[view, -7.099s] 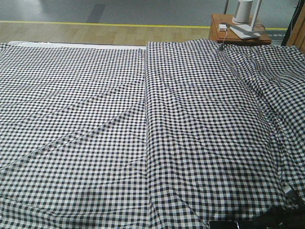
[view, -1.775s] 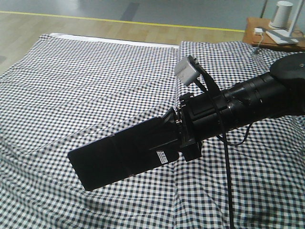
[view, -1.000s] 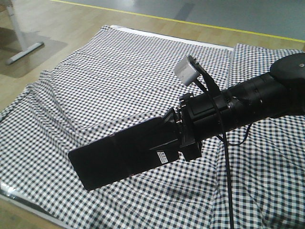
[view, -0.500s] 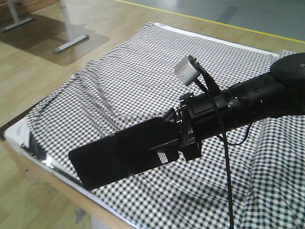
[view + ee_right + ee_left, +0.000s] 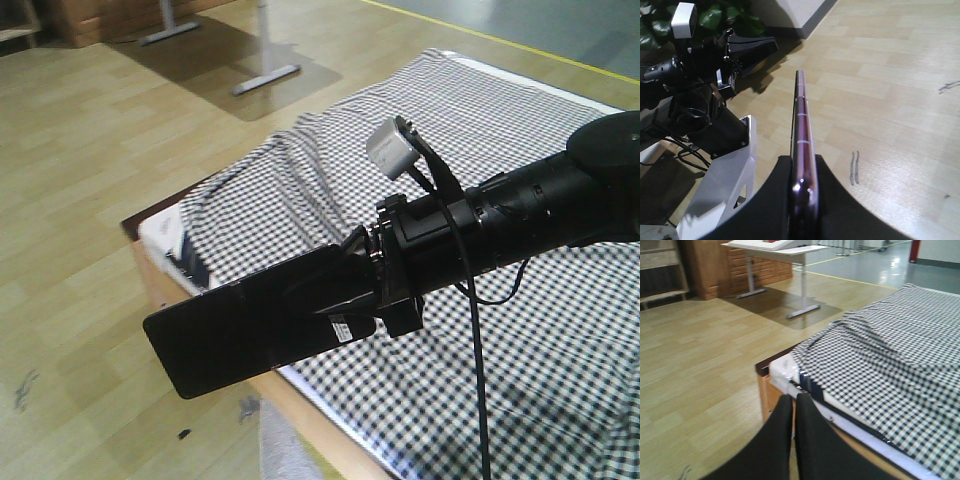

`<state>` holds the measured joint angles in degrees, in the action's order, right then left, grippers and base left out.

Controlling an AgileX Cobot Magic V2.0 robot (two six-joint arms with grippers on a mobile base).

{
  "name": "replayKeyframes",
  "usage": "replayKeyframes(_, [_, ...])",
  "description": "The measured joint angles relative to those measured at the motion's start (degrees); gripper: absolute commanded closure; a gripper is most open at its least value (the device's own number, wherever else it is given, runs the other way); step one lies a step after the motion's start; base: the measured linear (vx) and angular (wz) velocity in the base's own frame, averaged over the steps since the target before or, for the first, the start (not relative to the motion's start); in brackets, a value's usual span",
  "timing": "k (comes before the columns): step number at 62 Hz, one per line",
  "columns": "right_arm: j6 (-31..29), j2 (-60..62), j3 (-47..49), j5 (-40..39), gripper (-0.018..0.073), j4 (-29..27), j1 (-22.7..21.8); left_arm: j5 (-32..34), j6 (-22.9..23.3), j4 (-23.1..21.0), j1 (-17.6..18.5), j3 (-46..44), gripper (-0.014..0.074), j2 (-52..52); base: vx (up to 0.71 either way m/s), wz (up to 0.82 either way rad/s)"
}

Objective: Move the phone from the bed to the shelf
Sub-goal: 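Hold the phone in the right gripper while the base turns away from the bed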

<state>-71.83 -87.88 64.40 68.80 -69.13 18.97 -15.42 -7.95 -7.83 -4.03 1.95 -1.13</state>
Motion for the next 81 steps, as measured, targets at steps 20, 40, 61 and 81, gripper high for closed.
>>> replayKeyframes(20, [0.0, 0.0, 0.0, -0.05, 0.0561, 0.0, 0.0, 0.0, 0.0, 0.0, 0.0, 0.0, 0.0596, 0.0, -0.14, 0.55])
replayKeyframes(40, [0.0, 0.0, 0.0, -0.04, 0.0561, 0.0, 0.0, 0.0, 0.0, 0.0, 0.0, 0.0, 0.0596, 0.0, -0.16, 0.6])
replayKeyframes(61, [0.0, 0.0, 0.0, 0.03, 0.0561, 0.0, 0.0, 0.0, 0.0, 0.0, 0.0, 0.0, 0.0596, 0.0, -0.12, 0.49])
replayKeyframes(81, [0.0, 0.0, 0.0, 0.03, 0.0561, 0.0, 0.0, 0.0, 0.0, 0.0, 0.21, 0.0, 0.0596, 0.0, -0.08, 0.49])
